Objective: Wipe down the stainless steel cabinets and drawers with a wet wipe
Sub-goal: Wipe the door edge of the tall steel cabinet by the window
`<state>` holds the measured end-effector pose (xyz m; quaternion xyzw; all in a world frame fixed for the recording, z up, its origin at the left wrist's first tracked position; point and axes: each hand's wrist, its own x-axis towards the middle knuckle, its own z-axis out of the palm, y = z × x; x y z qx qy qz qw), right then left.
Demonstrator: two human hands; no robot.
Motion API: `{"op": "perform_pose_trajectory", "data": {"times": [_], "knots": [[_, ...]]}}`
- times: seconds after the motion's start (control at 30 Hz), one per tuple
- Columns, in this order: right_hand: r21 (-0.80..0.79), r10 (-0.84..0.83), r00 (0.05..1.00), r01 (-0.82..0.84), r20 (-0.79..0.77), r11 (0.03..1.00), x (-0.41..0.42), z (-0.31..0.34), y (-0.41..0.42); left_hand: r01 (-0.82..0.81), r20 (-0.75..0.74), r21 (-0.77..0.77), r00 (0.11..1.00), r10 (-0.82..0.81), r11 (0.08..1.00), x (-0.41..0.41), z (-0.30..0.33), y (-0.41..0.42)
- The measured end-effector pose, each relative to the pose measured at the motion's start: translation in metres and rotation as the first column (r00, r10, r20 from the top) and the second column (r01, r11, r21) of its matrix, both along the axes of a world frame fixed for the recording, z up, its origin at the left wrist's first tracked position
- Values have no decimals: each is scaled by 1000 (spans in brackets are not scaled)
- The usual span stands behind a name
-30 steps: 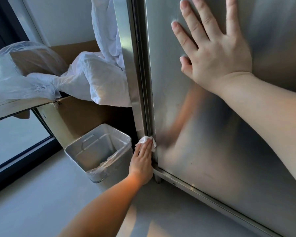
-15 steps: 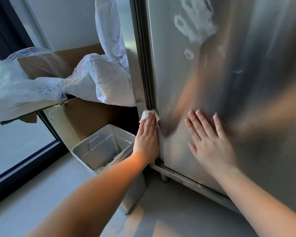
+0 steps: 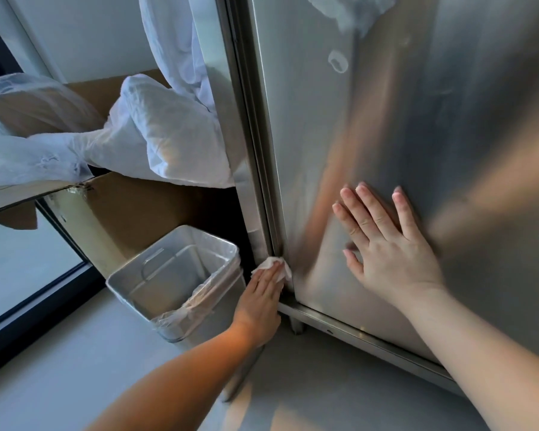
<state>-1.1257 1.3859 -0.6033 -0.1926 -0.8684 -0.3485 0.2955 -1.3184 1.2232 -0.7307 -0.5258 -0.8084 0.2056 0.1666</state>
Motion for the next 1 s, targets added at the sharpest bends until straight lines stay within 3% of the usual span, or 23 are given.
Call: {"op": "perform_pose_trajectory", "data": {"times": [0.1,0.2,0.37,0.47,0.57,0.77,0.9,0.97,1.0], "knots": [[-27,5,1000,-5,-2,1000,1,2,-2,127,-129,249,987,-97,960,-15,64,2],[-70,11,1000,-10,17,997,3,5,-4,244,-183,444,967,-180,862,-20,141,9],[-161,20,999,-14,31,987,6,10,-12,193,-52,532,979,-196,824,-8,215,16],[-229,18,1000,-14,19,973,10,18,-26,254,-62,586,961,-270,770,0,234,7],[-405,-15,999,-4,-43,914,8,36,-60,323,-67,655,926,-372,683,4,258,-4],[-703,61,970,-214,-237,678,-19,157,-112,291,72,742,861,-503,604,11,345,-37],[-831,152,898,-441,-414,339,-36,277,-121,247,161,780,808,-566,575,22,426,-65],[-856,98,866,-499,-489,136,-45,327,-127,249,174,782,794,-582,572,27,468,-78],[-855,9,855,-519,-519,-12,-49,353,-132,248,175,780,795,-581,574,30,489,-86]]}}
